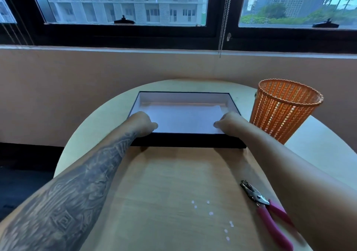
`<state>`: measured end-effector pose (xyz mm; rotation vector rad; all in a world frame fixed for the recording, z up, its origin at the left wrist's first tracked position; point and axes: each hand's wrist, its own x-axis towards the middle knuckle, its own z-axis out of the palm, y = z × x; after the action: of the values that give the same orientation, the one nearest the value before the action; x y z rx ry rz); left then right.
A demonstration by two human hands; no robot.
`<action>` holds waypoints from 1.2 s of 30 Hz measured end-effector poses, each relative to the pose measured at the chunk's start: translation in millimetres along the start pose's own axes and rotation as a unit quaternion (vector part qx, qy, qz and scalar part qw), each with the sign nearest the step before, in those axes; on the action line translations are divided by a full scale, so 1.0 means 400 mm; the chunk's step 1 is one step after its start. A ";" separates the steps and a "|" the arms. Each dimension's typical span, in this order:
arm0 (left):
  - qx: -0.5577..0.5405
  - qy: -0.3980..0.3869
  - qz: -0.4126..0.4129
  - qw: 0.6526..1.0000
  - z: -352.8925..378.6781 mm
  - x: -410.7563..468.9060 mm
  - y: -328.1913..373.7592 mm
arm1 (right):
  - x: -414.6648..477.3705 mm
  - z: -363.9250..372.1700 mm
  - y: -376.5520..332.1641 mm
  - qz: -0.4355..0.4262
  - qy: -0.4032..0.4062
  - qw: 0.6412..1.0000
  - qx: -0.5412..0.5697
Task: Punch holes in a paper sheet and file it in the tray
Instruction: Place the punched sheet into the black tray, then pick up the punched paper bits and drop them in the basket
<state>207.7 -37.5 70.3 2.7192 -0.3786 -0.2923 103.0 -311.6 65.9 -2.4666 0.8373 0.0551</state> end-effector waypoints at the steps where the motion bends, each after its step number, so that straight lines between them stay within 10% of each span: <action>1: 0.007 -0.003 -0.006 1.000 0.001 0.001 0.002 | 0.002 0.003 0.002 -0.009 -0.009 1.000 -0.024; 11: 0.044 0.056 0.008 0.997 0.005 -0.019 0.003 | -0.050 -0.003 0.002 -0.100 0.043 0.993 -0.038; 19: -0.075 0.200 0.183 0.960 0.055 -0.216 0.039 | -0.294 0.048 0.063 -0.320 0.124 0.939 0.023; 26: -0.108 0.094 0.245 0.959 0.210 -0.421 0.037 | -0.496 0.152 0.166 -0.373 0.080 0.924 -0.016; 36: -0.087 0.143 0.284 0.944 0.311 -0.598 0.045 | -0.614 0.196 0.234 -0.364 0.105 0.925 0.042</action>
<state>-53.2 -23.9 0.5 2.3047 -0.9642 0.2165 -139.3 -198.9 4.0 -2.5698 -0.0461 -0.5047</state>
